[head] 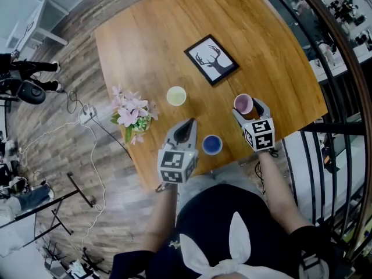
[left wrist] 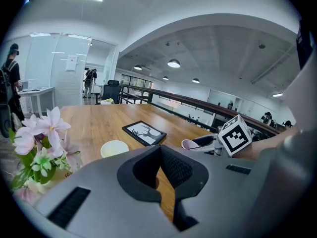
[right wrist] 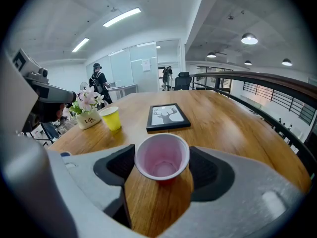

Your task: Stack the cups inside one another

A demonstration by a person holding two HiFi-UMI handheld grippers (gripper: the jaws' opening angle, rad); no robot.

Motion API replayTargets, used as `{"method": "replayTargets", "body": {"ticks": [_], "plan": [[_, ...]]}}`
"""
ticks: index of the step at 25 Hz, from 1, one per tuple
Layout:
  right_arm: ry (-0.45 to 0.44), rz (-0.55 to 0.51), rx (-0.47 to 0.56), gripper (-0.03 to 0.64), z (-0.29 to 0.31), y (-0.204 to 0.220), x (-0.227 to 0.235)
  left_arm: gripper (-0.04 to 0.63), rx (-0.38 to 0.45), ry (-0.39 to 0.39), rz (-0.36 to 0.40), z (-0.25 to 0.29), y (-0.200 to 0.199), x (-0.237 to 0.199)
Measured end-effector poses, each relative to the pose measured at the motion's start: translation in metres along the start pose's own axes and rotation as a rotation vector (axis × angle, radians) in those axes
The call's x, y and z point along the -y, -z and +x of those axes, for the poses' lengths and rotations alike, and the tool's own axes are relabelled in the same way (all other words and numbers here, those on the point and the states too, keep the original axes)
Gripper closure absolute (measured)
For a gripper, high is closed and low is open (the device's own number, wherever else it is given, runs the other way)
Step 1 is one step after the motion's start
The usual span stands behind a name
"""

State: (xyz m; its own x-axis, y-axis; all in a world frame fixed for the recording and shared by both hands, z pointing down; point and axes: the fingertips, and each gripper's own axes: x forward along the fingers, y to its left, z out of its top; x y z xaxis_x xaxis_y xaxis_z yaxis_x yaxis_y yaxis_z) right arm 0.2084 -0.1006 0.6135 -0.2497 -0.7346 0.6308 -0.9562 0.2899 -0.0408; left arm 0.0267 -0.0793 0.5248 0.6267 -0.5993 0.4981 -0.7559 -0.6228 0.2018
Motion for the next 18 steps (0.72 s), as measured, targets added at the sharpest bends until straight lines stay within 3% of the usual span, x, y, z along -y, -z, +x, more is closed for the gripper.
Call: {"method": "replayTargets", "body": {"ticks": [18], "plan": [[-0.003,0.005,0.031,0.278,-0.012,-0.020,-0.001,0.578,0.013,-0.009,0.008,-0.008,-0.007,-0.005]]}}
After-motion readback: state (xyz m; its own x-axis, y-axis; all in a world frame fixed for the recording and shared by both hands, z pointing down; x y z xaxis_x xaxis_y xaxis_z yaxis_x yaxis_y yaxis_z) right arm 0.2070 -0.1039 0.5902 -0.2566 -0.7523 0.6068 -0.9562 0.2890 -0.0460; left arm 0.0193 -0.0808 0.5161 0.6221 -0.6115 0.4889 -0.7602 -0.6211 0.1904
